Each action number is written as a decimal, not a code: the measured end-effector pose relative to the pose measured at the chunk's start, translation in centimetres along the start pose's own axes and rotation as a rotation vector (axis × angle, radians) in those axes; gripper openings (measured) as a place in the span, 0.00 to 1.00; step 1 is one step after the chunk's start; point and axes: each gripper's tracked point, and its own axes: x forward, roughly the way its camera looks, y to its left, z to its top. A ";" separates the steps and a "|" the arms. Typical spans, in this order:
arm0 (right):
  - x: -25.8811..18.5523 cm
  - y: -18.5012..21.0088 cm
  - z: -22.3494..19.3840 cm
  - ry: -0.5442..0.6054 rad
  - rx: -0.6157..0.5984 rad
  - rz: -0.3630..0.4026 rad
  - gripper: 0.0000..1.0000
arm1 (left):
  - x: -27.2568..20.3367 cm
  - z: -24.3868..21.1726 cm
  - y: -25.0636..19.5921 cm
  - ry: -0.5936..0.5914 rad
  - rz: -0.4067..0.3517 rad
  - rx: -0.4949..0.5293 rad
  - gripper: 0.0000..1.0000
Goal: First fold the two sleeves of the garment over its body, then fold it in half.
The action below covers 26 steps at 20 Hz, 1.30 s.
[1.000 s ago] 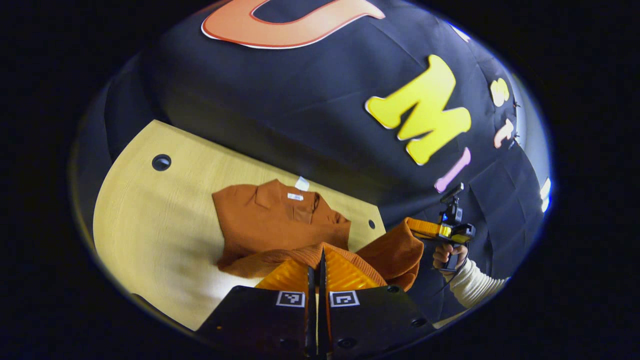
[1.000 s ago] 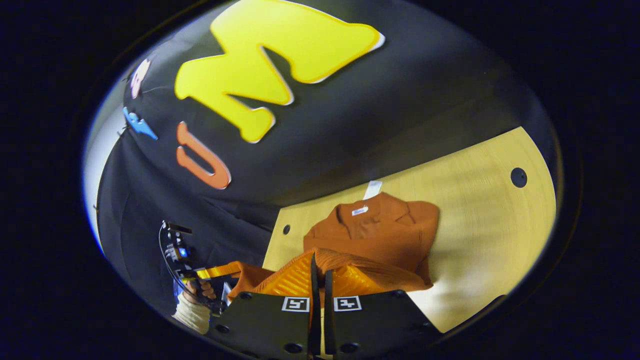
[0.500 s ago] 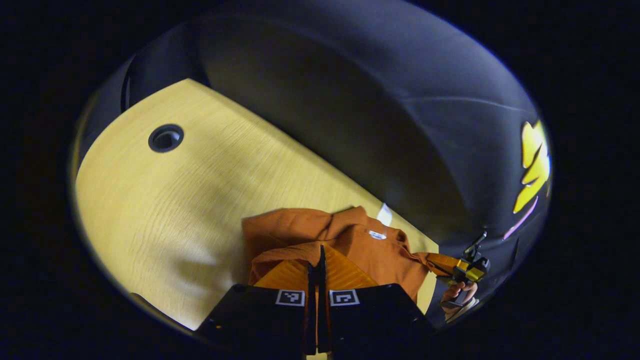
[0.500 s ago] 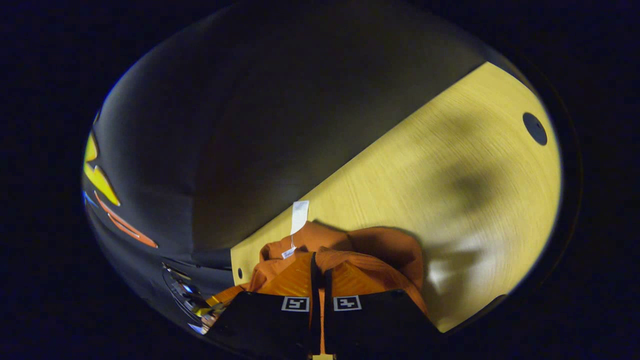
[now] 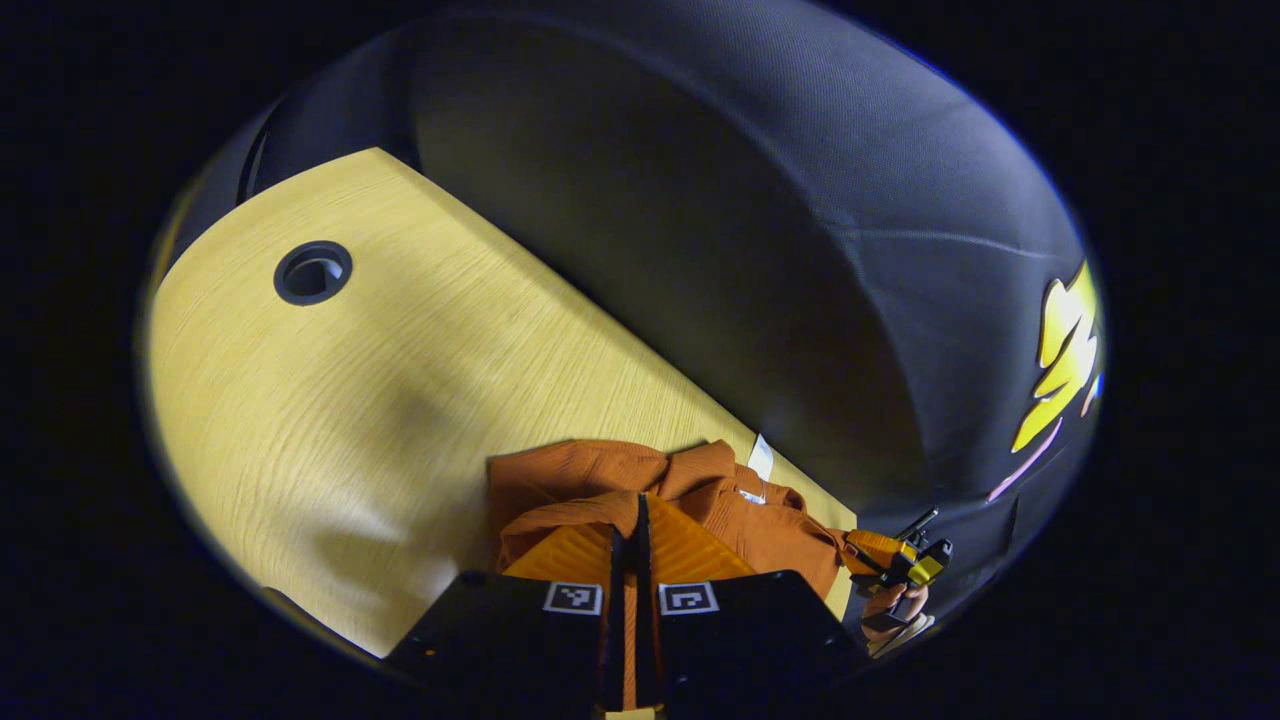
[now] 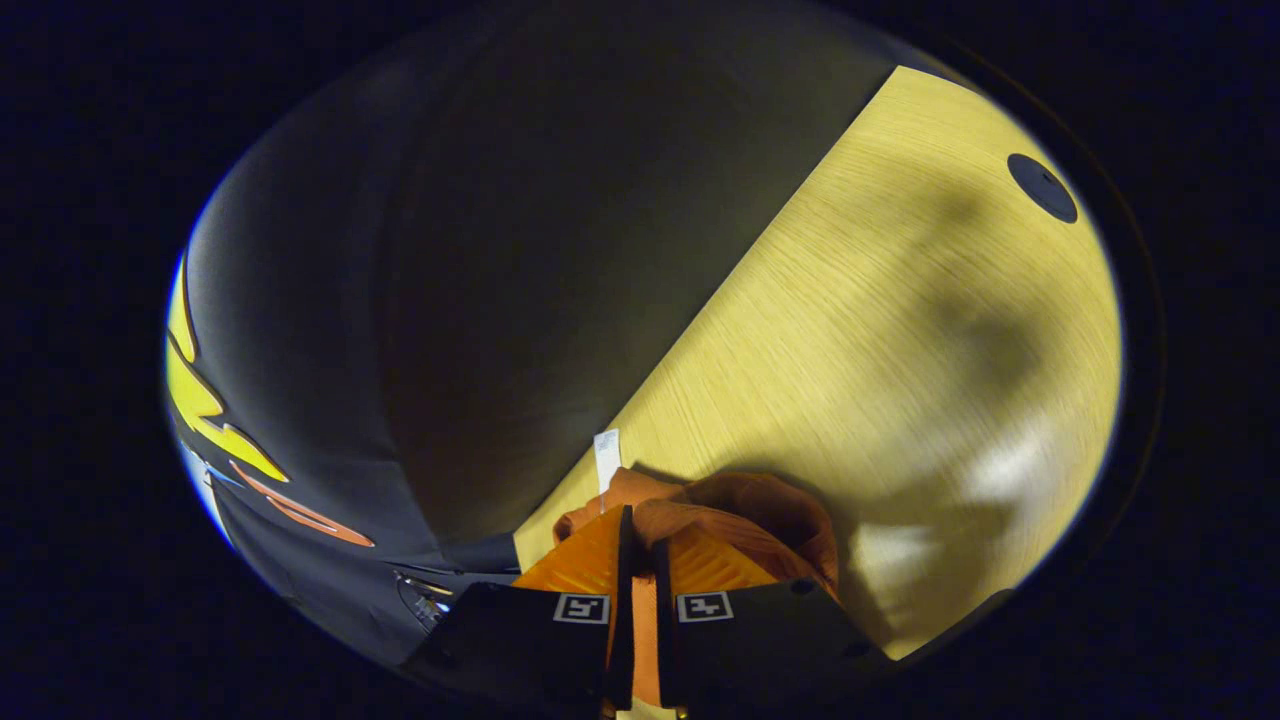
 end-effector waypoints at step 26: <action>-21.2 12.0 -8.1 -0.253 -0.814 -0.201 0.97 | -21.3 1.2 -8.0 -0.322 0.170 0.410 0.99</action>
